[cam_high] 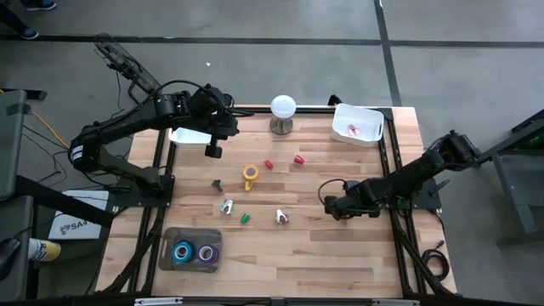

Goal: Pick and place Stapler, Stapler remover, tape
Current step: Put the bottom right red stapler into the left white bin

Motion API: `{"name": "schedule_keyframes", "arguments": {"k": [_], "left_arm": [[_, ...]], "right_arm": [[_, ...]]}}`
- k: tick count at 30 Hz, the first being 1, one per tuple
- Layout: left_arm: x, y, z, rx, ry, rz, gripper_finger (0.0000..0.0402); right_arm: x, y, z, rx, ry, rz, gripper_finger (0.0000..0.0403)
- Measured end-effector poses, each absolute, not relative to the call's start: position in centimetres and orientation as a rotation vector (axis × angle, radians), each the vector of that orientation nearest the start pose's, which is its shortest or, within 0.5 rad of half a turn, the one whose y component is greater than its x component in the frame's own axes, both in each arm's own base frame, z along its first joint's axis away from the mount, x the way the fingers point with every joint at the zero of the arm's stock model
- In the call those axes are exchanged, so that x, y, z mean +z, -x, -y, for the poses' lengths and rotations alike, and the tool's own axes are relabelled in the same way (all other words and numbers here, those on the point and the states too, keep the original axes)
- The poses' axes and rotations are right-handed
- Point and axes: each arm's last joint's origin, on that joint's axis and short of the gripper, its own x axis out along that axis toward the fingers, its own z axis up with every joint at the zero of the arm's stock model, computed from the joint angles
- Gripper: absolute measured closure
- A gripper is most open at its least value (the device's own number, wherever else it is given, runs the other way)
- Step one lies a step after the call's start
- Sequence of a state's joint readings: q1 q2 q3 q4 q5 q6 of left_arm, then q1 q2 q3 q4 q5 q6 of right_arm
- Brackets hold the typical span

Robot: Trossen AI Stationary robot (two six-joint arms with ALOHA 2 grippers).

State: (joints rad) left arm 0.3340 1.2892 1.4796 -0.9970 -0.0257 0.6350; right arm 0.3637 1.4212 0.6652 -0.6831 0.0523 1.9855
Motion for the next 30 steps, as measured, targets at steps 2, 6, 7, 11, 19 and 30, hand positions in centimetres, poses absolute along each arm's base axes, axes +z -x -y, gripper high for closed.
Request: {"name": "schedule_keyframes", "arguments": {"k": [2, 6, 7, 11, 19, 30], "left_arm": [[39.3, -22.9, -8.0, 0.074, -0.47, -0.875, 0.0402], [39.3, -23.0, -8.0, 0.078, -0.465, -0.868, 0.0402], [39.3, -23.0, -8.0, 0.081, -0.462, -0.866, 0.0402], [39.4, -23.1, -8.1, 0.089, -0.46, -0.851, 0.0402], [39.8, -23.4, -8.2, 0.159, -0.369, -0.792, 0.0402], [40.6, -24.0, -8.4, 0.258, -0.203, -0.668, 0.0402]], "right_arm": [[14.9, -20.3, -7.5, -1.114, -1.289, -1.056, 0.0354], [16.0, -21.5, -7.2, -1.031, -1.211, -1.003, 0.0354], [16.4, -21.9, -7.0, -1.004, -1.178, -0.989, 0.0354], [18.1, -23.6, -5.7, -0.893, -1.047, -0.955, 0.0354], [24.1, -27.4, -0.5, -0.665, -0.733, -0.873, 0.0355], [34.2, -28.8, 7.3, -0.429, -0.332, -0.663, 0.0355]]}}
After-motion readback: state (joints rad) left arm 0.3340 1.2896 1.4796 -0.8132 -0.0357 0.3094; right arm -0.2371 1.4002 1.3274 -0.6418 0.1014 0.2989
